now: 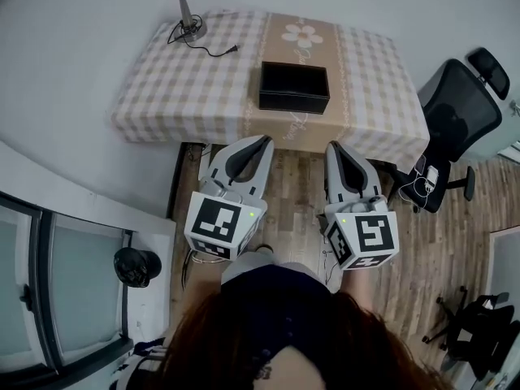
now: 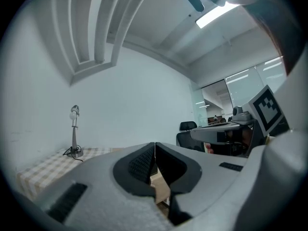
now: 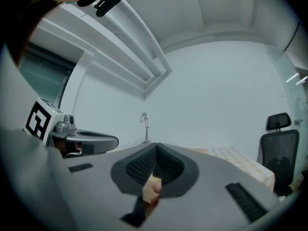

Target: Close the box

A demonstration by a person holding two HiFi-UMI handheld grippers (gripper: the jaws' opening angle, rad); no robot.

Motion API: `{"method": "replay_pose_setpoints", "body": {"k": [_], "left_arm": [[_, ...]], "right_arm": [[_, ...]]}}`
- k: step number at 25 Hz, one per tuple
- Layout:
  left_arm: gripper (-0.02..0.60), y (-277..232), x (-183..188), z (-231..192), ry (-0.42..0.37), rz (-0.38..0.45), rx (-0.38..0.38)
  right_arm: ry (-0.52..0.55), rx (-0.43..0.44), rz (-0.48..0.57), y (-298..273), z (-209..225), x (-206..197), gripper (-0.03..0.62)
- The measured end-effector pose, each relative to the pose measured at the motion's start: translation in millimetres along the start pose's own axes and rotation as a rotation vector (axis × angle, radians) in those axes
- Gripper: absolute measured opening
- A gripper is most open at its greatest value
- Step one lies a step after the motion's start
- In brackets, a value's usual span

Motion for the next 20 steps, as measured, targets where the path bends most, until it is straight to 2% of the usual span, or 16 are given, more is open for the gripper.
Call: {"method": "replay_pose_setpoints", "body": {"k": [8, 20], "left_arm": [[0.028, -17, -4, -24, 0.017, 0.008, -0.052], [0.028, -53, -9, -56, 0.032, 0.009, -0.053]], "right_arm": [[-0.020, -0.034, -0.003, -28, -1, 1, 0.017], [-0.020, -0.044, 0.004, -69, 17, -1, 0.017]]}}
Point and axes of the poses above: the fingertips, and each gripper's own axes: y backward along the fingers, z to its right, x out of its top, the point moved 7 cm from there along y, backward along the fingers, and after that the axes turned 5 degrees about z, right-handed, at the moved point
